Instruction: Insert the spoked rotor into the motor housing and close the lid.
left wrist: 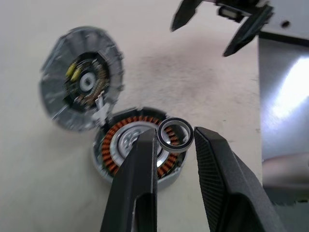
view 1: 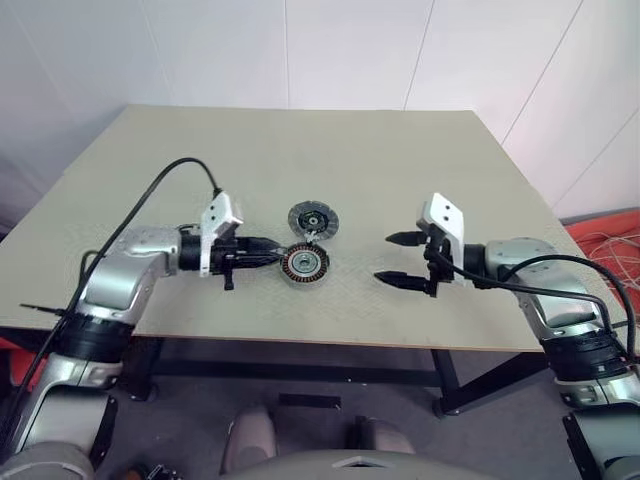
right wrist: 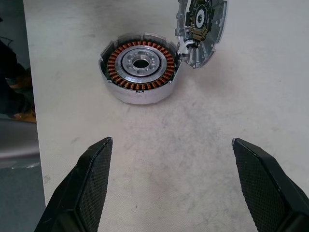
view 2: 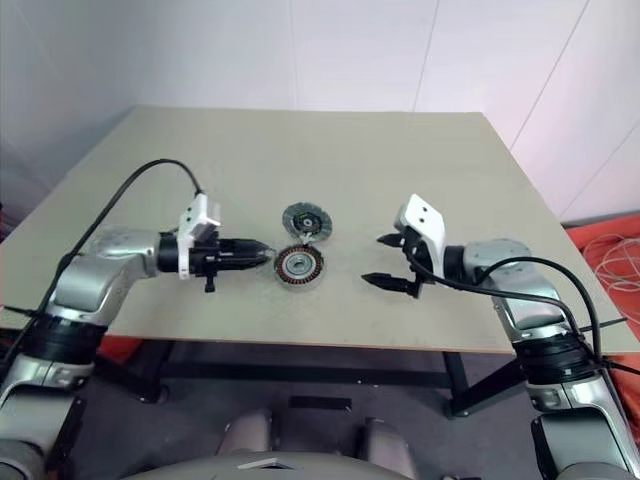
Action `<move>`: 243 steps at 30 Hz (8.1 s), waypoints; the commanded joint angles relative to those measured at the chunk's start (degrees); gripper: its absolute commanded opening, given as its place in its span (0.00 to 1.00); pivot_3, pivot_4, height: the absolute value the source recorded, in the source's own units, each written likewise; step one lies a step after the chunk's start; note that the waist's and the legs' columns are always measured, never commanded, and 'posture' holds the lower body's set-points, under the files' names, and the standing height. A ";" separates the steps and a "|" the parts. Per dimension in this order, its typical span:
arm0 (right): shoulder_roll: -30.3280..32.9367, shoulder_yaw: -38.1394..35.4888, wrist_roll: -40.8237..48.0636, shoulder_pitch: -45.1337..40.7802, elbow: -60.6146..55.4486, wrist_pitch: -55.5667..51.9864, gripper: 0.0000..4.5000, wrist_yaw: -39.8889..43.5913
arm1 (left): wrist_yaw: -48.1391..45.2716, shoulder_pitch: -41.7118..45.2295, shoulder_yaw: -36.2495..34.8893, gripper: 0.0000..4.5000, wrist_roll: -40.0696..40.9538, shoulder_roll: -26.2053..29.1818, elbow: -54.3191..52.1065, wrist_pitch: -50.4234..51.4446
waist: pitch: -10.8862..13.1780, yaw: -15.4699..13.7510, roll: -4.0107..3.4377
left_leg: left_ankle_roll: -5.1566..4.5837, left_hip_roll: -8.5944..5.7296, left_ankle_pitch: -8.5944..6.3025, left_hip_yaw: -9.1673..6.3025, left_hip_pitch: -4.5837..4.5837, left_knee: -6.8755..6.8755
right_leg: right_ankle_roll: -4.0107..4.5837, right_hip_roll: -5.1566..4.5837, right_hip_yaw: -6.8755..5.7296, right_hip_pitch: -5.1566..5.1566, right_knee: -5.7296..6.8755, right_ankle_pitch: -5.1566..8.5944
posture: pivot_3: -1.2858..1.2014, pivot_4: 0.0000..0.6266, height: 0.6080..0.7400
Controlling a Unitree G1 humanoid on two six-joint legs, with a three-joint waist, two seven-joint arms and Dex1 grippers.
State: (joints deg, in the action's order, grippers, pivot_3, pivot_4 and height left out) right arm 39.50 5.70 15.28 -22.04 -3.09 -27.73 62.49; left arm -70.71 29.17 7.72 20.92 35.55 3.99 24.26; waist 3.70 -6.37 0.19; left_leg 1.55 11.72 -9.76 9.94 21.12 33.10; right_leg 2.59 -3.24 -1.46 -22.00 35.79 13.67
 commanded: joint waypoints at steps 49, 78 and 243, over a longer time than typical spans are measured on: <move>-1.30 -1.10 1.12 2.49 -4.98 0.55 1.00 -5.60 | -3.02 22.41 6.39 0.17 -18.05 -16.33 43.29 -18.46 | -0.01 -2.43 -0.02 | 0.06 -0.03 0.04 -0.08 0.08 0.03 | 0.00 -0.06 -0.03 -0.01 -0.01 -0.01 | 0.52 0.00 1.00; -1.02 -0.84 0.67 2.79 -5.19 0.45 1.00 -6.06 | -3.51 22.11 6.27 0.34 -19.16 -17.62 42.78 -15.80 | -0.01 -2.43 -0.02 | 0.05 -0.03 0.04 -0.10 0.08 0.03 | 0.01 -0.07 -0.03 -0.01 -0.02 -0.01 | 0.52 0.00 1.00; 2.26 6.07 3.62 -3.61 -10.55 -9.86 0.99 -0.07 | 58.02 -16.43 -50.11 1.00 37.14 -14.41 -4.83 38.94 | -0.06 -0.87 0.01 | 0.02 0.02 0.02 -0.13 -0.11 0.23 | -0.30 0.06 -0.05 0.34 -0.02 0.04 | 0.52 0.00 1.00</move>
State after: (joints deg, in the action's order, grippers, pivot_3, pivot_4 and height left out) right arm 40.76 12.66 18.39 -25.45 -12.81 -38.50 61.81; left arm -12.83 12.85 -42.29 57.80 20.56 -0.93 64.83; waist 3.64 -7.24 0.21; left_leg 1.57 11.74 -9.74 9.81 20.98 33.32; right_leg 2.26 -3.18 -1.51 -21.65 35.77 13.73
